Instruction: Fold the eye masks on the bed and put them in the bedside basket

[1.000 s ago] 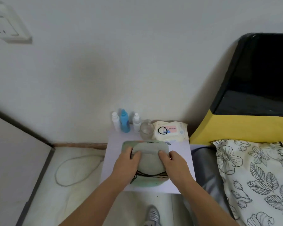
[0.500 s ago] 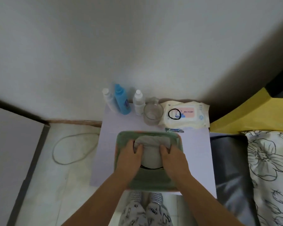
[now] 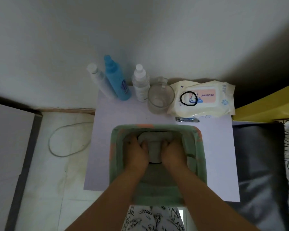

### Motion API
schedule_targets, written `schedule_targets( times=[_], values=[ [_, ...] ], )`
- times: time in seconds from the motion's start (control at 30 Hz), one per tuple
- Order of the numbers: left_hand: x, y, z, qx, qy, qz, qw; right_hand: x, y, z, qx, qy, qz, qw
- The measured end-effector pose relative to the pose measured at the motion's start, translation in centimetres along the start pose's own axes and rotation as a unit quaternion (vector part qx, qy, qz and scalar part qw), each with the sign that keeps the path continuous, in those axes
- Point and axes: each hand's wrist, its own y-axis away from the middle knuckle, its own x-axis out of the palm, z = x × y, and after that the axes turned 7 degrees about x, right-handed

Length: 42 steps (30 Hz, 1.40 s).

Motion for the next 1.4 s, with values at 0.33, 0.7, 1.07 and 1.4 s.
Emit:
schedule_targets(
  times=[0.33, 0.7, 1.07, 1.4],
  values=[
    [-0.8, 0.1, -0.3, -0.038, -0.165, 0.05, 0.984, 0.5, 0.2, 0.3, 0.029, 0.002, 0.004, 1.0],
    [-3.2, 3.5, -3.1, 0.086, -0.196, 0.033, 0.976, -2.4, 6.1, 1.2, -0.093, 0.208, -0.028, 0.973],
    [-7.6, 8.2, -5.5, 0.188, -0.292, 0.147, 0.926, -6.7, 11.8, 0.4, -0.23, 0.269, 0.039, 0.934],
    [-13.9, 13.9, -7.5, 0.218, -0.277, 0.114, 0.929, -12.8, 17.1, 0.5, -0.302, 0.276, 0.02, 0.912]
  ],
)
